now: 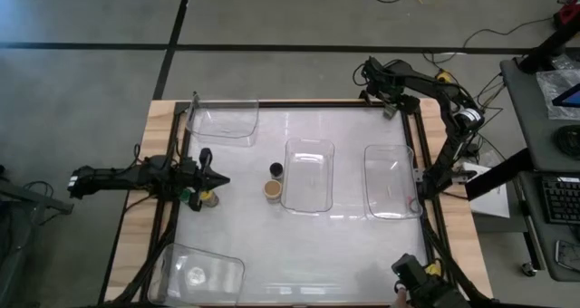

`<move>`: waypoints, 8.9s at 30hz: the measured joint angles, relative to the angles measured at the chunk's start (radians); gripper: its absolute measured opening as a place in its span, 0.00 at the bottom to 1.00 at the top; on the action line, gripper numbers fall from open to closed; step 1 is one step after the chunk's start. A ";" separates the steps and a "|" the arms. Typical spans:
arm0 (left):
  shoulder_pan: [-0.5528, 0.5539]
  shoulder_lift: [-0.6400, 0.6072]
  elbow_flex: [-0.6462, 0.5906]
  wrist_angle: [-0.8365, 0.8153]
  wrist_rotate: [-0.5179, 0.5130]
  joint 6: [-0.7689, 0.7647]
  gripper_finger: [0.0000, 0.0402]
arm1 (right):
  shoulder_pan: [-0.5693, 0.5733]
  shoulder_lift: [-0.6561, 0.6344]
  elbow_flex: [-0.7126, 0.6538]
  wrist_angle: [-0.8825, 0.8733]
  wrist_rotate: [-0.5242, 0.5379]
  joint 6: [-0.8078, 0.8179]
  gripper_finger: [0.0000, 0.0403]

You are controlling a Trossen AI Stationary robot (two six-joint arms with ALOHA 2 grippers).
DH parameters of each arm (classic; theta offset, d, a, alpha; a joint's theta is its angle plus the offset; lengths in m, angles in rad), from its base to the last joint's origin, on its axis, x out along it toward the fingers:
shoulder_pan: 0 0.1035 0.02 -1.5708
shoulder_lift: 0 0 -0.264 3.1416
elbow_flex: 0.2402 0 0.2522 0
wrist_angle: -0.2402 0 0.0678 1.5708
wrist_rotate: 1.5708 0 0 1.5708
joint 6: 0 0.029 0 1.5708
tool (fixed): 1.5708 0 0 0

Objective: Sort spices by type
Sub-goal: Put the top green seasoning bottle into the middle right transparent bin, then put the top gold seasoning bottle into the center transparent bin

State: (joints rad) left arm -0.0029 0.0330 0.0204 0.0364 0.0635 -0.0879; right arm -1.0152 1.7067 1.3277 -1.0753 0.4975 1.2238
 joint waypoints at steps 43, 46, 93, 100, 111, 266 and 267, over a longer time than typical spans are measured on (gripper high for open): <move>0.000 0.000 0.000 0.000 0.000 0.000 0.00 | 0.949 -0.476 0.062 0.034 0.079 -0.163 0.50; 0.000 0.000 0.000 0.000 0.000 0.000 0.00 | 0.976 -0.487 0.081 0.035 0.071 -0.194 0.50; 0.000 0.000 0.000 0.000 0.000 0.000 0.00 | 1.438 -0.535 -0.054 -0.496 -0.103 0.654 0.50; 0.000 0.000 0.000 0.000 0.000 0.000 0.00 | 1.345 -0.527 -0.186 -0.495 -0.075 0.670 0.50; 0.000 0.000 0.000 0.000 0.000 0.000 0.00 | 1.190 -0.509 -0.361 -0.337 -0.022 0.641 0.50; 0.000 0.000 0.000 0.106 -0.061 -0.159 0.00 | 1.116 0.145 0.561 0.295 -0.294 -0.942 0.90; 0.000 0.000 0.000 0.106 -0.061 -0.161 0.00 | 1.122 0.170 0.594 0.280 -0.297 -0.958 0.90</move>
State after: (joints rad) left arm -0.0029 0.0330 0.0208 0.1429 0.0021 -0.2487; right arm 0.1065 1.8772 1.9213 -0.7956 0.2008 0.2653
